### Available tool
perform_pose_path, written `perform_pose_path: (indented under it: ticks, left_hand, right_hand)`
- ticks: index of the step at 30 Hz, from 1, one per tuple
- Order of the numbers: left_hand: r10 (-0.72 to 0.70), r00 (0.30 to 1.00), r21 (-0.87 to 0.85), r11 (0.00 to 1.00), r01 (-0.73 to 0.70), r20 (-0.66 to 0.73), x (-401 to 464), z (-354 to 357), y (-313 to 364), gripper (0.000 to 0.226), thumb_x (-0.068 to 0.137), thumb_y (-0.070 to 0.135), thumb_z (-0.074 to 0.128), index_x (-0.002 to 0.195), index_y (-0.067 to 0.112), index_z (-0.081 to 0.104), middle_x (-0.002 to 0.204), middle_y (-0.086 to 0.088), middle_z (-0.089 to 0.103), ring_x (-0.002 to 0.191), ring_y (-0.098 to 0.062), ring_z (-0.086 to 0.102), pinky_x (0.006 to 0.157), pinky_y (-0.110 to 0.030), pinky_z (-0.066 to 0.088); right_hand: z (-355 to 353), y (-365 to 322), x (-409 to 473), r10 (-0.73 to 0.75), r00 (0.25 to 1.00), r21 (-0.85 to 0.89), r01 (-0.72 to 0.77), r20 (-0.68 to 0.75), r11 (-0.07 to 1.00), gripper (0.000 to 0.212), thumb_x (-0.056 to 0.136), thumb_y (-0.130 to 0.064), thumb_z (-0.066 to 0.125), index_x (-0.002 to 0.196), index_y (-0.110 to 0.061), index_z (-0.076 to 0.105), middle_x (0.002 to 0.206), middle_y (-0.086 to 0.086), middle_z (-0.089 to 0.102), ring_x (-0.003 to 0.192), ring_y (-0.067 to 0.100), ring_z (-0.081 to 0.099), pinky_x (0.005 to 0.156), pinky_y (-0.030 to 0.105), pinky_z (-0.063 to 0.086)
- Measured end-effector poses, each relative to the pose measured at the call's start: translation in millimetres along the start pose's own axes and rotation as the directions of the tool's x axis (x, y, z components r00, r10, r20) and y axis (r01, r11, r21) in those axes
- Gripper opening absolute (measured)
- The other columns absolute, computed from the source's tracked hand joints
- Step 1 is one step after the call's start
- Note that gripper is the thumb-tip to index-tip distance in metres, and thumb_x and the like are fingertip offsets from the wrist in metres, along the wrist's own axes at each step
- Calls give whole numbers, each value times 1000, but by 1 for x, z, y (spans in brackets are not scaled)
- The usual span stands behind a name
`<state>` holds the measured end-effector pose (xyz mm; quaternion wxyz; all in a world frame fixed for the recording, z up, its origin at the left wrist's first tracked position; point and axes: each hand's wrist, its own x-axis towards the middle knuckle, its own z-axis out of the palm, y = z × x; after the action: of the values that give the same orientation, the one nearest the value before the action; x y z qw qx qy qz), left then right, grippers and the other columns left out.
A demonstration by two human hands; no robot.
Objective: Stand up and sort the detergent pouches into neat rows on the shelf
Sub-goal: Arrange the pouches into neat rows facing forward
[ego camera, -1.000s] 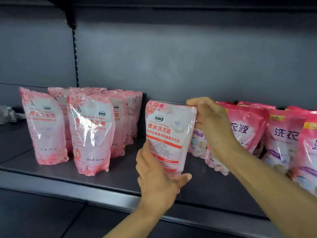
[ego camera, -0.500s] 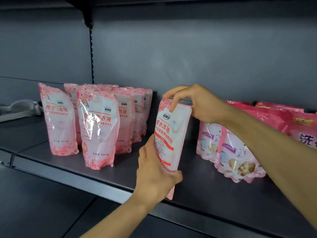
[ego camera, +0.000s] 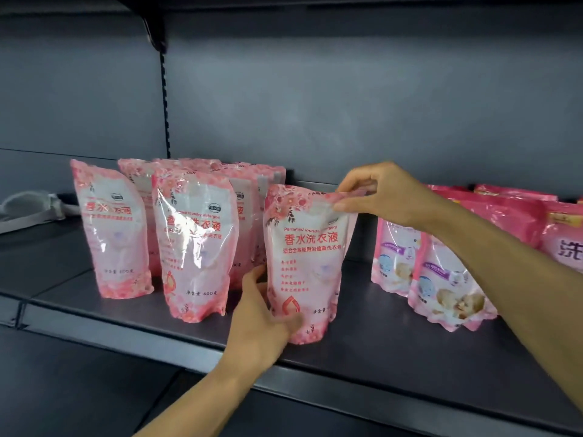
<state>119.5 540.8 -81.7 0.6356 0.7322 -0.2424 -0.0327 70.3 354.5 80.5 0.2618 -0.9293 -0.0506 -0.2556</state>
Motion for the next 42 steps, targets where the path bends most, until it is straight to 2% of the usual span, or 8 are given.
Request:
perform_pose_path:
  ticks: [4, 11, 19, 26, 33, 35, 38, 42]
  left_hand:
    - [-29, 999, 96, 995, 25, 42, 1, 9, -8, 86, 64, 13, 83, 125, 30, 25, 97, 24, 56, 85, 8, 56, 78, -16, 48]
    - [-23, 981, 87, 996, 6, 195, 20, -8, -16, 76, 71, 1, 77, 124, 26, 29, 103, 16, 58, 88, 8, 54, 61, 0, 44]
    - [0, 972, 77, 997, -19, 234, 29, -21, -26, 80, 65, 9, 82, 121, 29, 29, 105, 17, 58, 95, 6, 56, 72, -6, 45]
    - [44, 992, 261, 963, -72, 115, 24, -12, -30, 86, 55, 36, 85, 114, 35, 23, 114, 13, 55, 103, -13, 58, 91, -36, 52]
    - [89, 989, 318, 940, -121, 115, 22, -14, -33, 82, 60, 36, 84, 111, 36, 20, 115, 14, 53, 105, -11, 56, 89, -29, 51]
    - [93, 987, 302, 944, -128, 129, 23, -17, -33, 83, 60, 34, 85, 115, 33, 23, 113, 15, 52, 104, -10, 55, 89, -27, 50]
    - [78, 985, 260, 959, -116, 151, 24, -20, -33, 84, 61, 31, 85, 121, 31, 26, 105, 21, 52, 99, -6, 54, 86, -23, 47]
    - [95, 980, 277, 950, -141, 173, 23, -23, -34, 76, 65, 32, 83, 117, 32, 28, 105, 21, 51, 100, -5, 52, 86, -21, 44]
  right_hand:
    - [18, -3, 1, 167, 975, 103, -153, -144, 983, 36, 82, -31, 69, 58, -14, 50, 45, -13, 39, 41, 2, 32, 41, 9, 26]
    - [49, -8, 4, 322, 847, 244, -236, -423, 941, 42, 85, -22, 63, 49, -18, 42, 28, -13, 31, 29, 3, 29, 32, 12, 21]
    - [69, -17, 7, 333, 757, 312, -179, -562, 933, 31, 82, -23, 67, 57, -14, 50, 54, -4, 49, 41, -1, 43, 39, 8, 33]
    - [87, -19, -8, 487, 755, 623, -135, -439, 770, 31, 91, -27, 56, 93, 3, 64, 76, 6, 68, 57, 7, 66, 49, 18, 51]
    - [89, -18, -11, 495, 772, 645, -148, -399, 750, 27, 93, -32, 53, 94, -8, 65, 88, 3, 72, 69, 7, 70, 51, 15, 52]
    - [94, -11, -22, 477, 802, 647, -155, -359, 747, 25, 92, -32, 53, 107, -14, 63, 101, 0, 71, 82, 5, 70, 62, 15, 54]
    - [114, 9, -54, 479, 839, 609, -242, -260, 755, 31, 83, -47, 57, 110, -30, 57, 112, -9, 67, 104, 9, 64, 95, 36, 51]
    - [143, 25, -92, 520, 841, 548, -368, -148, 751, 27, 86, -50, 51, 101, -30, 60, 104, -12, 69, 103, 7, 64, 98, 42, 49]
